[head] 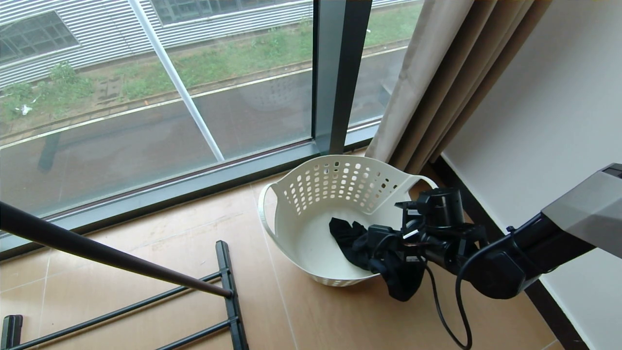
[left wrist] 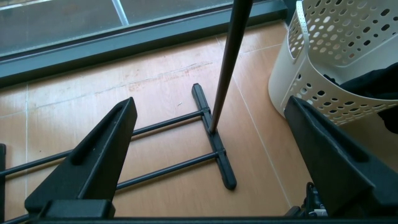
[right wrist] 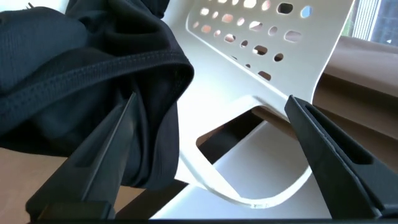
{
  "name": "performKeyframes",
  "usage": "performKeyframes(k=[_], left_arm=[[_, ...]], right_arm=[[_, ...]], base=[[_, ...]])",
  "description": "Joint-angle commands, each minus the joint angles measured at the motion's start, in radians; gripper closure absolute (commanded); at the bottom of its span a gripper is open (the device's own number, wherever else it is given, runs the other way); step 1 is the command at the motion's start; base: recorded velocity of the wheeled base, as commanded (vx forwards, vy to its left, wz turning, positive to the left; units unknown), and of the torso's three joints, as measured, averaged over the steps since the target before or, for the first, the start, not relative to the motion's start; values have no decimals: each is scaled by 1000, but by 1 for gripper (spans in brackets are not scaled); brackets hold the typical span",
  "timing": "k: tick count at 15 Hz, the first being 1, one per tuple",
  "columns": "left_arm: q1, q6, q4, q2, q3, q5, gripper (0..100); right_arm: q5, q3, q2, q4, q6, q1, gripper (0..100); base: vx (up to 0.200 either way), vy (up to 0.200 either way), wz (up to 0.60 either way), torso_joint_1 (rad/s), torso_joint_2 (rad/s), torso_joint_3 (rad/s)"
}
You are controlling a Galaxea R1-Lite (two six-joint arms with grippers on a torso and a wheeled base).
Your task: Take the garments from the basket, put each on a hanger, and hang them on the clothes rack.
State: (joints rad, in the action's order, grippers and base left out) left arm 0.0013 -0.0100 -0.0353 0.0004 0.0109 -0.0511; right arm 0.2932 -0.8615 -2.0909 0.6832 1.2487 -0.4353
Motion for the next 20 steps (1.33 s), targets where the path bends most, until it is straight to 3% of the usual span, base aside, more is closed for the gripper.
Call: performKeyframes(k=[1, 13, 20], left_arm=[[0, -1, 0, 0, 0, -1, 0], [0, -1, 0, 0, 0, -1, 0], [0, -1, 0, 0, 0, -1, 0]], right_arm=[[-2, -14, -25, 1, -2, 1, 0], [-2, -163, -126, -1, -18, 10, 0], [-2, -198, -153, -1, -22, 17, 0]], base=[[0, 0, 0, 0, 0, 0], [0, 0, 0, 0, 0, 0], [0, 0, 0, 0, 0, 0]])
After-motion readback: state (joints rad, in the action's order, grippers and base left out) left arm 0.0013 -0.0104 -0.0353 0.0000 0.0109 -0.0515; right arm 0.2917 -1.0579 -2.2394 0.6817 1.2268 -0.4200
